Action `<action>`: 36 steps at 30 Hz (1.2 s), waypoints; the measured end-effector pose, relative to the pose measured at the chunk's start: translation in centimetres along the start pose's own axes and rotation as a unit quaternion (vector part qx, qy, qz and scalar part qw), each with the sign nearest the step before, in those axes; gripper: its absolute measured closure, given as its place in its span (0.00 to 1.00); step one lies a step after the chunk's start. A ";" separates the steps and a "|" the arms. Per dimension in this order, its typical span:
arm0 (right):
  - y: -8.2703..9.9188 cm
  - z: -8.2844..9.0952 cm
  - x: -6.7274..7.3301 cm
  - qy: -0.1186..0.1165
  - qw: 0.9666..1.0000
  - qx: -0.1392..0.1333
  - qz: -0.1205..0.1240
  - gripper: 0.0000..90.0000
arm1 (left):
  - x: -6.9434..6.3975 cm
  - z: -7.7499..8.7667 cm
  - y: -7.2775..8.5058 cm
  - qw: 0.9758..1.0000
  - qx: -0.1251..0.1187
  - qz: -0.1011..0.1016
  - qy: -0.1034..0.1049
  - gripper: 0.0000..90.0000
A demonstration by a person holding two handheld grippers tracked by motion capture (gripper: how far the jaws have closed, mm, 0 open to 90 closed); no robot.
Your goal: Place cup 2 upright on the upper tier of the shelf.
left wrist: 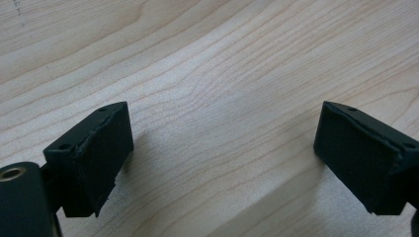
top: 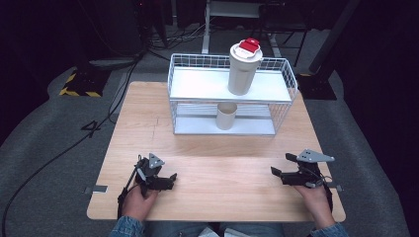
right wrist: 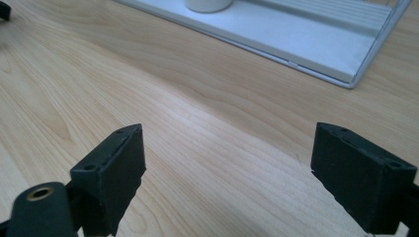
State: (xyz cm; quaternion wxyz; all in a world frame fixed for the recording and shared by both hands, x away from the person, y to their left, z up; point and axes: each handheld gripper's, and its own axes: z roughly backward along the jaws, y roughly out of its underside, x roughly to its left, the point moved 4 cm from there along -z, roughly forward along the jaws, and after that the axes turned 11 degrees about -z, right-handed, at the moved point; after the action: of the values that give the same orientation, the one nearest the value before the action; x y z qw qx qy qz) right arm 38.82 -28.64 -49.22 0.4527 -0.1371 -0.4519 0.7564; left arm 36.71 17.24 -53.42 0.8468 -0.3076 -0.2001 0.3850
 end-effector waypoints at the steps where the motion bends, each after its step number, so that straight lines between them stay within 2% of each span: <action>1: 0.1 -0.1 -0.1 0.003 1.000 0.003 0.000 0.15 | 0.0 0.0 0.0 1.000 0.000 0.001 0.000 0.10; 5: 0.9 -0.6 -0.4 0.013 1.000 0.017 -0.001 0.15 | 0.0 0.0 0.0 1.000 0.000 0.000 0.000 0.10; 8: 1.3 -0.9 -0.6 0.023 0.999 0.028 0.008 0.15 | 0.0 0.0 0.0 1.000 0.000 0.000 0.000 0.10; 21: 2.5 -2.0 -0.9 0.035 0.997 0.070 0.016 0.15 | 0.0 0.0 0.0 1.000 0.000 0.000 0.000 0.10; 36: 2.9 -2.5 -1.3 0.051 0.996 0.071 0.004 0.14 | 0.0 0.0 0.0 1.000 0.000 0.001 0.000 0.10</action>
State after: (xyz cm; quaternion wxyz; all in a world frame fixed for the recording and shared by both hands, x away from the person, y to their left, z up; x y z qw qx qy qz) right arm 39.46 -28.81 -53.19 0.4812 -0.1448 -0.3723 0.7803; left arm 36.71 17.23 -53.43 0.8465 -0.3081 -0.1996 0.3856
